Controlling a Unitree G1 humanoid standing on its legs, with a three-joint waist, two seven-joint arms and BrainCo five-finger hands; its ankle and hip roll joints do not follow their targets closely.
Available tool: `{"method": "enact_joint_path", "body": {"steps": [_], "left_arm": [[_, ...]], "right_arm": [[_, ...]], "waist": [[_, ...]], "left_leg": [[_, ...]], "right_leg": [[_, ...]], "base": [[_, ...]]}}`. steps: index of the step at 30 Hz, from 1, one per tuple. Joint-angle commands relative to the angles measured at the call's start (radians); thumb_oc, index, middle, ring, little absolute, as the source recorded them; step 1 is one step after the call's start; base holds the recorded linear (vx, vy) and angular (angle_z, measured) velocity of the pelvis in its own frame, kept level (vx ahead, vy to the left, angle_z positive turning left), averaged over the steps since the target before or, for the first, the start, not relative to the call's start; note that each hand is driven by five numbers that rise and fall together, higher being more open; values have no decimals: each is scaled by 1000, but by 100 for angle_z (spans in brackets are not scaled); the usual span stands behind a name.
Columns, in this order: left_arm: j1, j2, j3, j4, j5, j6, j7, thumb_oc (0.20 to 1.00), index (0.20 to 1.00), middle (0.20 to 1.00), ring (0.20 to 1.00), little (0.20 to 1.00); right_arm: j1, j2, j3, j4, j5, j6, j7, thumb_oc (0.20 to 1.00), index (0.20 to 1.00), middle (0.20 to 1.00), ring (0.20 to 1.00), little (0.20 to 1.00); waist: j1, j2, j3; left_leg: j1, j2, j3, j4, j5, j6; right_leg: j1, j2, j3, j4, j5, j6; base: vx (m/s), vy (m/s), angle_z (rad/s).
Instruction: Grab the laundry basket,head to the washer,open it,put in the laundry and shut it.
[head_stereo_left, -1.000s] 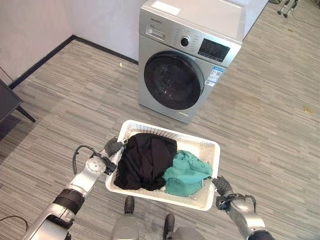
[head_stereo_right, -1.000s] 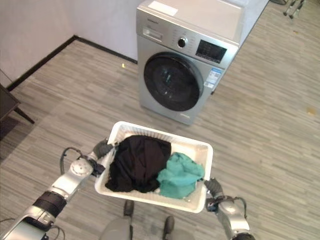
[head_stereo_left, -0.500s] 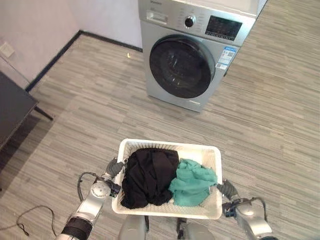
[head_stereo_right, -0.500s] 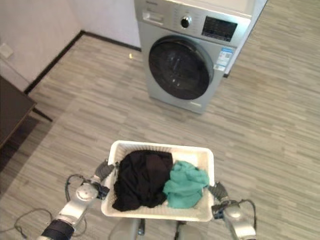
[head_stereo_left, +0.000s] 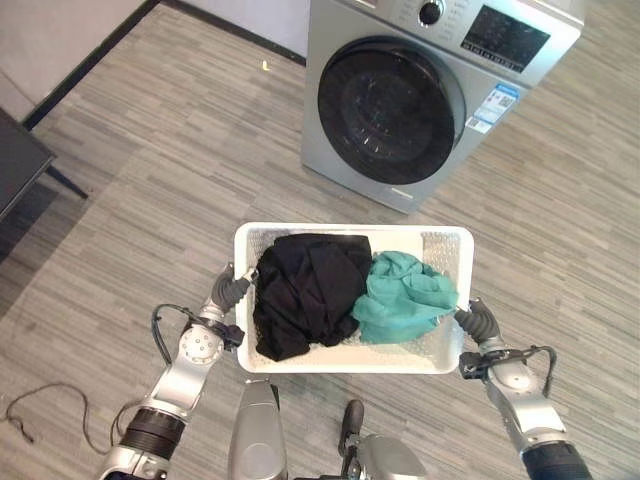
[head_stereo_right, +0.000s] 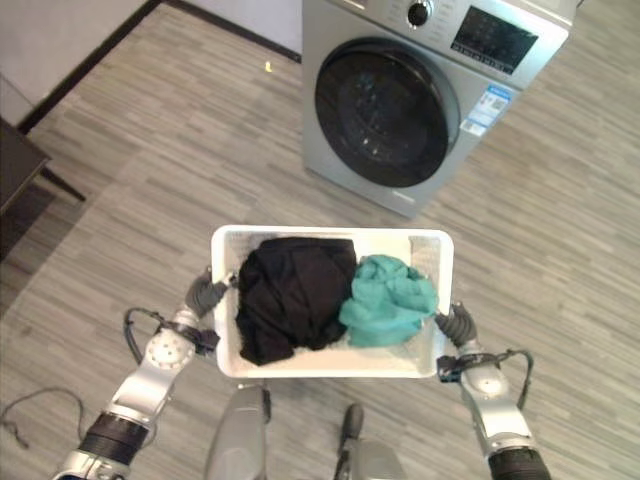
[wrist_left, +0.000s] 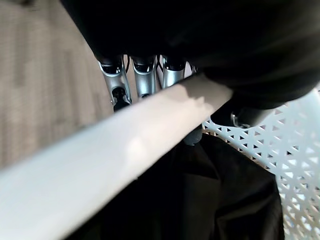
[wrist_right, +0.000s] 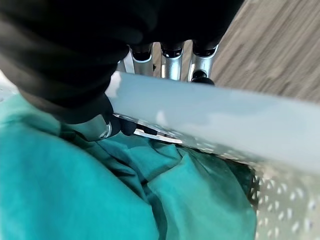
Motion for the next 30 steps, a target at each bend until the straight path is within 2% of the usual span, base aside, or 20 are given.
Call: {"method": "enact_joint_path", "body": {"steps": [1,2,3,5,7,8,9,10,11,15,16,17,19,20,23,25,26,28,29,30], "left_arm": [[39,158,216,-72,36,-67,77,200,200,200,200,200],[55,170,235,-86,40,-61,75,200,200,200,200,200],[59,179,247,-93,52,-57,77,200,200,200,200,200],[64,192,267,-97,72,-56,77,200,200,200,200,200],[49,199,274,-89,81,-58,84,200,200,200,200,200],[11,204,278,-84,96,-61,100,200,200,200,200,200],[10,204,277,-83,96,-61,100,200,200,200,200,200],[-34,199,269,-71,111,-63,112,200,200,200,200,200],[-58,196,260,-62,118,-65,117,200,200,200,200,200],[-110,194,243,-44,132,-65,129,200,200,200,200,200],[-140,189,228,-33,133,-67,135,200,200,200,200,200],[-140,184,226,-27,135,-70,144,200,200,200,200,200],[-134,180,234,-23,145,-71,160,200,200,200,200,200],[-106,187,271,-39,184,-70,193,200,200,200,200,200],[35,184,382,-132,211,-78,219,200,200,200,200,200],[167,180,481,-225,228,-86,223,200,200,200,200,200],[210,176,528,-256,225,-93,230,200,200,200,200,200],[265,158,573,-305,217,-96,218,200,200,200,200,200],[290,143,608,-333,208,-102,213,200,200,200,200,200],[294,141,613,-339,208,-101,210,200,200,200,200,200]], "right_arm": [[14,-65,-151,28,7,-60,-34,200,200,200,200,200],[16,-58,-147,18,0,-53,-27,200,200,200,200,200],[20,-54,-152,7,-4,-48,-19,200,200,200,200,200],[27,-60,-166,-21,-10,-47,-12,200,200,200,200,200],[27,-69,-172,-31,-13,-47,-13,200,200,200,200,200],[29,-84,-188,-47,-15,-51,-17,200,200,200,200,200],[30,-84,-188,-48,-15,-51,-16,200,200,200,200,200],[37,-103,-203,-67,-23,-56,-21,200,200,200,200,200],[41,-111,-213,-81,-27,-55,-21,200,200,200,200,200],[46,-129,-241,-111,-35,-57,-33,200,200,200,200,200],[72,-149,-266,-140,-42,-62,-33,200,200,200,200,200],[90,-155,-277,-155,-45,-61,-33,200,200,200,200,200],[107,-165,-286,-177,-53,-65,-31,200,200,200,200,200],[158,-174,-332,-245,-70,-82,-29,200,200,200,200,200],[289,-143,-435,-349,-59,-114,-24,200,200,200,200,200],[371,-119,-486,-410,-40,-125,-6,200,200,200,200,200],[389,-112,-502,-420,-26,-132,0,200,200,200,200,200],[398,-118,-513,-434,-18,-131,0,200,200,200,200,200],[394,-123,-528,-445,-5,-134,8,200,200,200,200,200],[393,-124,-528,-445,-4,-134,9,200,200,200,200,200]], "waist": [[14,10,-145],[11,14,-141],[3,18,-136],[-18,24,-124],[-38,23,-114],[-62,21,-104],[-62,22,-103],[-91,16,-97],[-98,17,-93],[-125,10,-97],[-155,-2,-114],[-168,-11,-125],[-175,-7,-134],[-195,9,-152],[-189,14,-165],[-183,3,-169],[-175,6,-171],[-170,-7,-177],[-147,-18,-173],[-149,-24,-174]], "left_leg": [[48,4,17,37,-123,42],[92,3,46,25,-143,52],[127,1,64,9,-154,56],[186,-16,79,-29,-168,58],[231,-28,94,-52,-188,51],[278,-33,104,-69,-218,37],[280,-32,104,-69,-218,36],[323,-38,104,-74,-250,22],[337,-36,105,-71,-265,17],[385,-35,103,-63,-304,9],[422,-39,92,-53,-340,5],[431,-47,86,-41,-342,5],[441,-38,87,-11,-335,-1],[460,1,90,41,-294,-19],[409,74,80,253,-103,-70],[352,105,46,372,-20,-81],[340,124,35,383,4,-84],[301,128,25,397,13,-77],[233,121,1,378,-56,-55],[225,114,4,379,-50,-49]], "right_leg": [[-91,-69,10,302,78,53],[-123,-102,-26,343,95,58],[-153,-109,-55,354,98,54],[-213,-83,-94,329,76,59],[-241,-62,-128,233,61,60],[-276,-55,-160,93,68,64],[-273,-54,-161,90,69,64],[-321,-50,-149,-18,99,83],[-323,-44,-143,-73,119,93],[-344,-33,-127,-144,163,114],[-340,-15,-80,-142,176,115],[-337,-10,-51,-135,193,105],[-331,11,-30,-121,198,96],[-309,68,-14,-103,182,76],[-238,140,-24,-123,144,16],[-201,177,-14,-149,127,-30],[-183,199,-6,-160,108,-37],[-163,196,2,-179,104,-46],[-124,193,21,-195,84,-46],[-129,185,21,-198,91,-45]], "base": [[260,309,-47],[305,284,-59],[314,258,-64],[302,184,-40],[324,70,-14],[278,4,4],[424,-45,20],[343,-69,18],[493,-98,12],[311,-89,12],[393,-121,25],[527,-171,27],[332,-128,30],[428,-217,28],[401,-329,-35],[271,-288,-75],[240,-211,-66],[206,-103,-28],[166,-33,-21],[355,-2,-19]]}}
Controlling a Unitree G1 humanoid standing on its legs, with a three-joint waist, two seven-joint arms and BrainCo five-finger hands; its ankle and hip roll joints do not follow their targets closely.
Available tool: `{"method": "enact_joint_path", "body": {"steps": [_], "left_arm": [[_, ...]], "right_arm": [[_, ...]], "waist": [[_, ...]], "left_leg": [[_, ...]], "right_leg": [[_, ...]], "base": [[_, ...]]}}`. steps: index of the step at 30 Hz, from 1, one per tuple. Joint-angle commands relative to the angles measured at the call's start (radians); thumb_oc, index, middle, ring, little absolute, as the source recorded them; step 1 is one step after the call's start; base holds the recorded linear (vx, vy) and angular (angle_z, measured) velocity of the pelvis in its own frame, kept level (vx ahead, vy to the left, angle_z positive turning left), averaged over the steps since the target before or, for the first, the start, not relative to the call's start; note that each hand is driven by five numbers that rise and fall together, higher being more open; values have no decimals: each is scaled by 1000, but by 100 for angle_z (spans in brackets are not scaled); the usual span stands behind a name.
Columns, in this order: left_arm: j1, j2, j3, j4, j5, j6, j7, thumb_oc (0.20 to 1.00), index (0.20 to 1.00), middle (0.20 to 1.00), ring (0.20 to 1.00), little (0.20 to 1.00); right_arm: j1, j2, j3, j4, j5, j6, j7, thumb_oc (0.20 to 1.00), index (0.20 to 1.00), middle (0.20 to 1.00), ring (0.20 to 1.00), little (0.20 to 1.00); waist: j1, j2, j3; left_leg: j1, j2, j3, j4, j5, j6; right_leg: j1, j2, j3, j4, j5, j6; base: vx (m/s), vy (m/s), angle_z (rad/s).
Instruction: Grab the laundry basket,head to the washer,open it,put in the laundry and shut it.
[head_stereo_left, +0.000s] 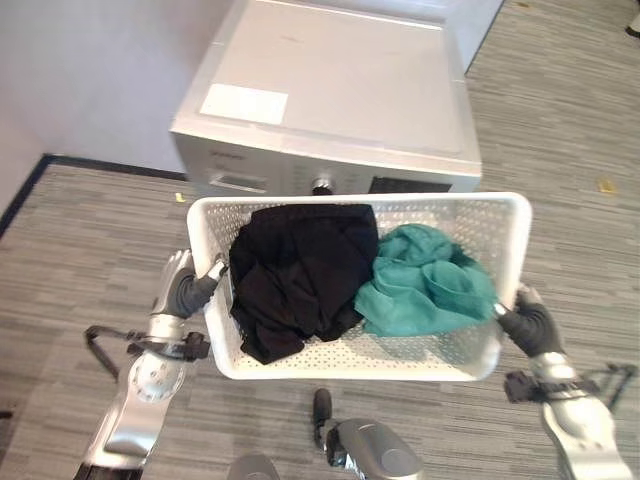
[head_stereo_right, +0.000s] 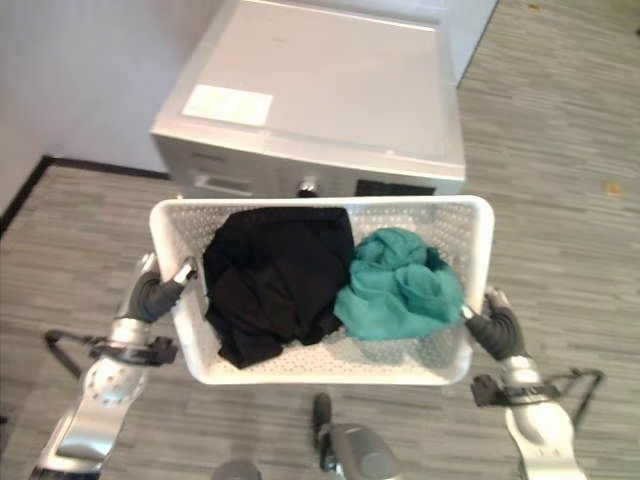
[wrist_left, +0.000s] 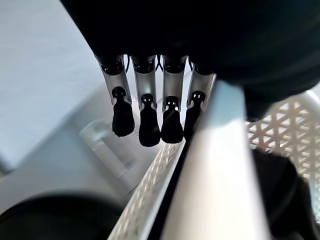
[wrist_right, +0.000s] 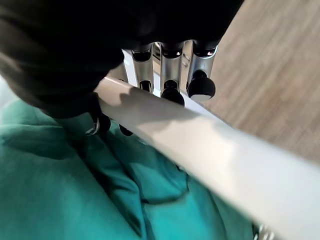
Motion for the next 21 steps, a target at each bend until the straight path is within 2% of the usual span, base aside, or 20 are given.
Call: {"method": "enact_joint_path", "body": {"steps": [1,2,3,4,7,8,11,13,14,17,18,21], "left_arm": [[-31,80,395,121,-49,40,168,200,200,200,200,200],[-32,80,396,121,-50,39,168,200,200,200,200,200],[-55,91,394,132,-56,37,183,200,200,200,200,200],[-75,101,388,142,-46,41,195,200,200,200,200,200],[-148,121,369,158,-31,45,217,200,200,200,200,200],[-190,130,354,160,-11,53,211,200,200,200,200,200],[-196,139,345,154,7,49,184,200,200,200,200,200],[-258,188,298,178,11,57,154,200,200,200,200,200],[-265,192,297,184,10,58,155,200,200,200,200,200],[-412,256,212,274,-30,78,154,200,200,200,200,200],[-422,259,208,284,-32,78,157,200,200,200,200,200],[-639,355,73,414,-59,116,163,200,200,200,200,200]], "right_arm": [[-40,-77,-285,177,115,-9,-84,200,200,200,200,200],[-43,-79,-285,181,115,-10,-85,200,200,200,200,200],[-83,-106,-266,195,104,-11,-94,200,200,200,200,200],[-102,-114,-255,196,103,-14,-95,200,200,200,200,200],[-151,-129,-244,211,90,-17,-118,200,200,200,200,200],[-191,-137,-237,223,85,-14,-122,200,200,200,200,200],[-217,-144,-229,222,83,-14,-114,200,200,200,200,200],[-297,-183,-177,270,96,12,-93,200,200,200,200,200],[-308,-187,-172,280,99,11,-94,200,200,200,200,200],[-454,-283,-82,427,121,52,-100,200,200,200,200,200],[-466,-289,-76,438,124,50,-102,200,200,200,200,200],[-636,-441,38,659,128,109,-89,200,200,200,200,200]], "waist": [[42,-20,-48],[42,-24,-47],[64,-24,-41],[77,-21,-40],[112,-6,-35],[123,2,-37],[131,9,-60],[142,3,-99],[143,-1,-97],[168,-7,-131],[170,-7,-127],[198,-6,-145]], "left_leg": [[-1,-46,18,-249,84,97],[-3,-50,21,-251,89,101],[-45,-46,19,-388,74,93],[-66,-44,15,-457,88,86],[-100,-65,-18,-638,208,62],[-89,-72,-32,-706,225,55],[-45,-81,-35,-716,222,56],[-15,-101,-23,-705,202,67],[-14,-103,-19,-705,199,69],[23,-128,12,-702,172,89],[24,-129,15,-702,170,91],[62,-155,50,-694,131,118]], "right_leg": [[46,-111,24,-104,-44,178],[43,-115,25,-104,-40,178],[66,-124,33,-101,-62,184],[85,-125,34,-98,-79,187],[124,-113,43,-90,-106,184],[141,-106,47,-79,-126,185],[162,-117,54,-76,-134,189],[181,-143,60,-73,-138,199],[181,-146,63,-72,-139,201],[187,-185,57,-58,-139,224],[186,-187,59,-57,-140,226],[179,-233,43,-17,-132,263]], "base": [[141,43,-26],[280,101,-32],[185,117,-42],[245,163,-32],[229,131,-27],[199,106,-27],[200,121,-30],[274,158,-34],[277,182,-4],[170,163,-27],[130,177,-27],[126,220,-31]]}}
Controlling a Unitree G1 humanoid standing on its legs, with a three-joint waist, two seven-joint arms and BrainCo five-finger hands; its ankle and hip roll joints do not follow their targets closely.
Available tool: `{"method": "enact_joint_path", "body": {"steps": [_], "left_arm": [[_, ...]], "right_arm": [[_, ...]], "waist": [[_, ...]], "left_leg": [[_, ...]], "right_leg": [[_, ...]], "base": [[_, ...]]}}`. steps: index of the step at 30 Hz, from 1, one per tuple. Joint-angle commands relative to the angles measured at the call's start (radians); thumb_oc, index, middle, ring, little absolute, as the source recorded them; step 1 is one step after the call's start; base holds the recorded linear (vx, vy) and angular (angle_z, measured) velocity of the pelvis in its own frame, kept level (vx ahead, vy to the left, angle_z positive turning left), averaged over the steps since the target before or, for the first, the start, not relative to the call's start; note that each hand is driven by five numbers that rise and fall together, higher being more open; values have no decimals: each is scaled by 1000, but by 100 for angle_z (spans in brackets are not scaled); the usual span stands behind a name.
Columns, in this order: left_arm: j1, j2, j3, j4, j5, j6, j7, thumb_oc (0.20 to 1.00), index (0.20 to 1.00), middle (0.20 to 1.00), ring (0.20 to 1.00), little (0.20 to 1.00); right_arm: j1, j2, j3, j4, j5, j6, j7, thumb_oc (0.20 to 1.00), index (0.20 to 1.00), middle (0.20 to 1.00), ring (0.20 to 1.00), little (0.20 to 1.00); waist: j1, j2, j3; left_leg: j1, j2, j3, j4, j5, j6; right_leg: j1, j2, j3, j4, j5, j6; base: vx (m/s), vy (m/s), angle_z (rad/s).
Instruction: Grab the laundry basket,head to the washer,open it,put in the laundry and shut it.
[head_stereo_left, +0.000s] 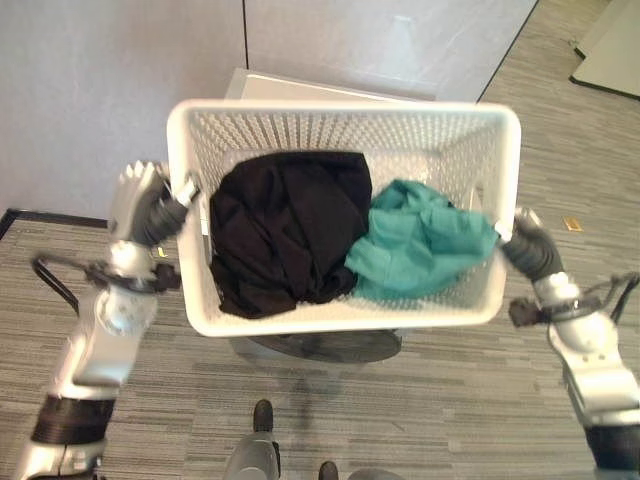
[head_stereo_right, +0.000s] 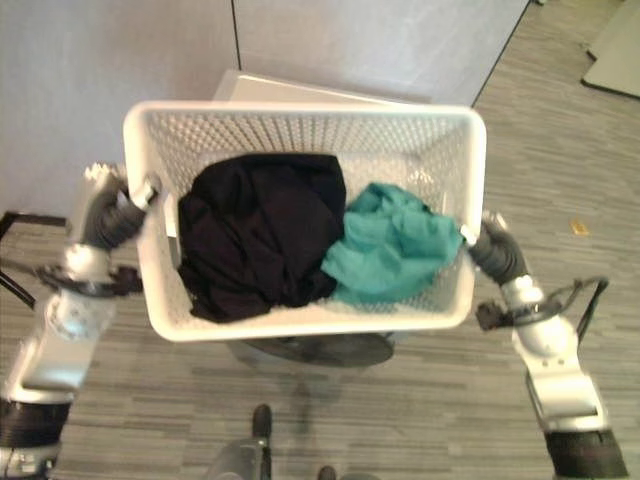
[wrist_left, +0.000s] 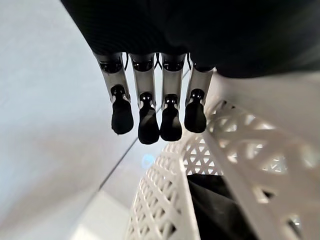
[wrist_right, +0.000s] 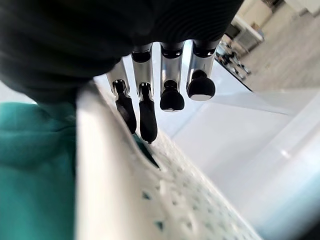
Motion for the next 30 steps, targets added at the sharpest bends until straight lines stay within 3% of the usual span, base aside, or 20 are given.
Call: {"method": "enact_joint_path", "body": {"steps": [1,2,5,6,8,11,12,14,17,21,30], "left_arm": [[-158,126,112,163,-88,98,117,200,200,200,200,200],[-266,139,40,212,-115,106,119,200,200,200,200,200],[-347,148,-10,265,-102,114,141,200,200,200,200,200],[-433,161,-87,305,-51,143,137,200,200,200,200,200],[-448,160,-92,305,-54,149,135,200,200,200,200,200],[-466,158,-102,311,-52,158,130,200,200,200,200,200],[-473,164,-112,331,-67,165,121,200,200,200,200,200],[-460,159,-110,333,-82,163,110,200,200,200,200,200],[-456,158,-120,349,-102,162,102,200,200,200,200,200],[-483,166,-162,420,-129,164,110,200,200,200,200,200],[-425,148,-134,387,-151,149,112,200,200,200,200,200]], "right_arm": [[-50,-200,-105,312,26,121,-101,200,200,200,200,200],[-108,-258,-50,411,-75,170,-85,200,200,200,200,200],[-138,-289,-32,449,-133,188,-78,200,200,200,200,200],[-183,-363,-28,512,-220,211,-93,200,200,200,200,200],[-195,-371,-24,548,-227,221,-94,200,200,200,200,200],[-219,-375,1,610,-243,225,-82,200,200,200,200,200],[-233,-376,18,660,-261,244,-69,200,200,200,200,200],[-232,-376,23,697,-275,257,-59,200,200,200,200,200],[-225,-381,31,731,-276,261,-49,200,200,200,200,200],[-263,-334,107,752,-229,238,-24,200,200,200,200,200],[-358,-275,229,748,-141,215,2,200,200,200,200,200]], "waist": [[67,41,-99],[67,44,-95],[58,46,-84],[34,60,-73],[38,64,-73],[35,72,-76],[21,90,-69],[9,87,-60],[2,74,-56],[23,55,-86],[60,37,-90]], "left_leg": [[84,64,-12,10,-119,-63],[103,41,-23,12,-139,-46],[100,31,-37,16,-134,-35],[115,9,-70,21,-148,-9],[123,5,-72,17,-154,-5],[143,6,-78,0,-160,-8],[162,26,-92,-10,-171,-21],[175,28,-105,-3,-184,-27],[184,13,-116,10,-202,-25],[199,19,-97,-7,-202,-32],[180,50,-131,-38,-178,-65]], "right_leg": [[-120,-100,-86,102,10,94],[-135,-108,-84,186,13,116],[-163,-103,-66,256,31,122],[-211,-71,-31,368,53,127],[-225,-79,-48,374,45,123],[-246,-102,-101,337,38,113],[-290,-139,-132,271,52,115],[-309,-157,-117,212,79,121],[-286,-154,-79,156,91,130],[-235,-152,-108,87,118,137],[-196,-120,-145,14,111,124]], "base": [[146,250,-24],[88,188,-15],[66,153,21],[91,155,35],[107,113,54],[113,-7,31],[110,-96,13],[140,-92,25],[98,-37,29],[123,-88,10],[38,-77,0]]}}
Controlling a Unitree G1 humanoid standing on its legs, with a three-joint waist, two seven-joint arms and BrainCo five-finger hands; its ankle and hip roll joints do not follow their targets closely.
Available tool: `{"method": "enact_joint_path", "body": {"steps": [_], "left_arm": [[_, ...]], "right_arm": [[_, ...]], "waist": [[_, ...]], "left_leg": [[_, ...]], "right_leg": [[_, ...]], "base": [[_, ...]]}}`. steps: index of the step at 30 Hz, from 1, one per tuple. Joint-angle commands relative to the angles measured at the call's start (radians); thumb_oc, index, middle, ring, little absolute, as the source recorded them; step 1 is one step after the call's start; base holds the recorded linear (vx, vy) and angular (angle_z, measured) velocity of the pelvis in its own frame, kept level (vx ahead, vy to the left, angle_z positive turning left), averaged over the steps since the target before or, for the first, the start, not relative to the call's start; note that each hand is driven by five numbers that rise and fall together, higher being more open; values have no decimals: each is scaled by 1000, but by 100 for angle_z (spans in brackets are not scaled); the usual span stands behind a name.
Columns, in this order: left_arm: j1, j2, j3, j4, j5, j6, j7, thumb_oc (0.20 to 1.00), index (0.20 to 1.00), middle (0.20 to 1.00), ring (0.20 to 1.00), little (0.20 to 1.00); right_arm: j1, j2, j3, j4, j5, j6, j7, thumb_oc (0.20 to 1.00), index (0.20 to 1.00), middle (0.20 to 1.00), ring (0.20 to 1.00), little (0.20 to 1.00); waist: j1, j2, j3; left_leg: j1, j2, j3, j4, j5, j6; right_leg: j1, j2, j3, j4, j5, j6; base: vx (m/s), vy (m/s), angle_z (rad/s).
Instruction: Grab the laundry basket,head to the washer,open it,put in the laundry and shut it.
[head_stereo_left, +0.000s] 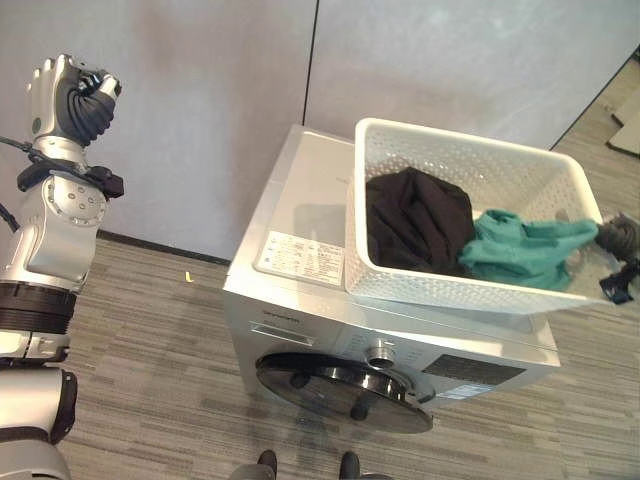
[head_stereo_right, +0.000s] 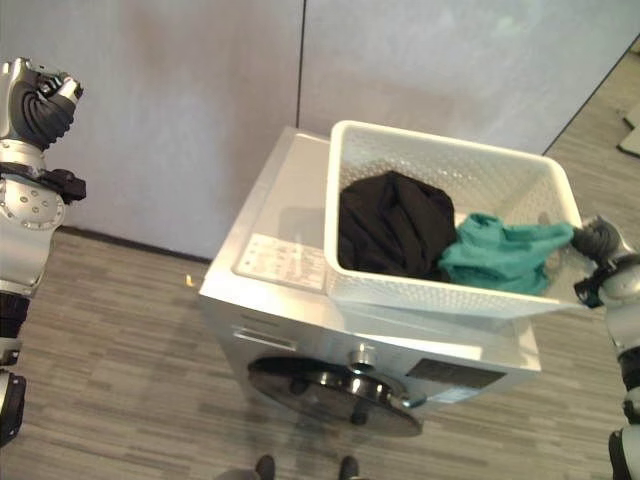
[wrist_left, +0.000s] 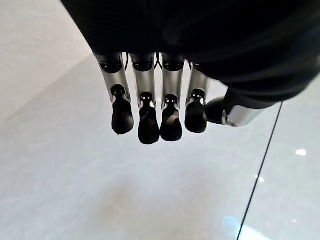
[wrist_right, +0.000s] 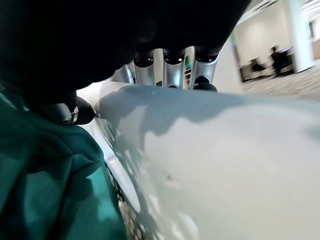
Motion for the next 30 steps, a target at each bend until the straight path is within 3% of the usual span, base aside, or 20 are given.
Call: {"method": "enact_joint_path", "body": {"steps": [1,2,3,4,13,14,15,16,22,26,30], "left_arm": [[-30,-32,29,-32,-40,-32,23,200,200,200,200,200],[-11,-37,39,-39,-42,-32,20,200,200,200,200,200],[7,-40,47,-48,-40,-30,14,200,200,200,200,200],[20,-42,53,-53,-40,-30,10,200,200,200,200,200],[143,-79,143,-75,-101,-27,-9,200,200,200,200,200],[152,-84,151,-76,-118,-32,-10,567,567,567,567,567],[159,-90,159,-77,-137,-39,-5,1000,1000,1000,1000,1000],[169,-91,167,-73,-161,-54,1,1000,1000,1000,1000,1000],[163,-83,168,-36,-220,-79,39,1000,1000,1000,1000,1000],[192,-59,195,-36,-220,-86,51,1000,1000,1000,1000,1000],[328,-36,290,-76,-206,-108,62,1000,1000,1000,1000,1000]], "right_arm": [[-49,0,57,55,18,-13,-13,325,325,325,325,325],[-55,-1,70,60,13,-11,-4,526,526,526,526,526],[-58,-2,78,64,7,-7,4,884,884,884,884,884],[-58,-3,80,69,4,-5,9,1000,1000,1000,1000,1000],[-45,-11,105,82,11,20,92,1000,1000,1000,1000,1000],[-40,-5,90,77,44,16,85,1000,1000,1000,1000,1000],[-36,9,68,73,92,13,70,1000,1000,1000,1000,1000],[-43,48,27,77,193,-12,29,1000,1000,1000,1000,1000],[-124,122,-46,90,426,-99,-105,1000,1000,1000,1000,1000],[-128,111,-88,35,473,-131,-145,1000,1000,1000,1000,1000],[-56,89,-212,-73,552,-206,-185,1000,1000,1000,1000,1000]], "waist": [[52,69,-5],[53,68,-6],[56,68,-8],[57,67,-8],[55,65,-20],[54,65,-21],[51,67,-23],[52,68,-26],[53,70,-29],[49,72,-30],[45,76,-36]], "left_leg": [[60,92,4,-34,-66,-54],[62,95,1,-43,-61,-57],[64,95,0,-49,-58,-58],[65,96,-2,-51,-57,-58],[90,105,-2,-73,-53,-60],[93,106,0,-75,-54,-60],[96,106,1,-77,-54,-59],[102,107,3,-78,-57,-57],[114,108,20,-82,-59,-55],[110,106,29,-82,-49,-55],[113,104,37,-84,-51,-57]], "right_leg": [[-39,-19,-36,98,-153,48],[-33,-15,-39,94,-156,46],[-30,-13,-41,94,-159,45],[-29,-12,-41,94,-160,44],[-13,-3,-43,101,-172,38],[-12,-2,-42,101,-172,39],[-11,-1,-40,101,-172,39],[-11,0,-34,100,-170,39],[-11,3,-16,96,-166,40],[-18,0,-11,94,-155,40],[-18,-1,-3,81,-148,42]], "base": [[29,-34,9],[32,-23,17],[26,-12,19],[18,-3,14],[12,14,6],[0,21,4],[10,31,2],[0,0,0],[-2,21,-10],[-32,20,-8],[10,12,-9]]}}
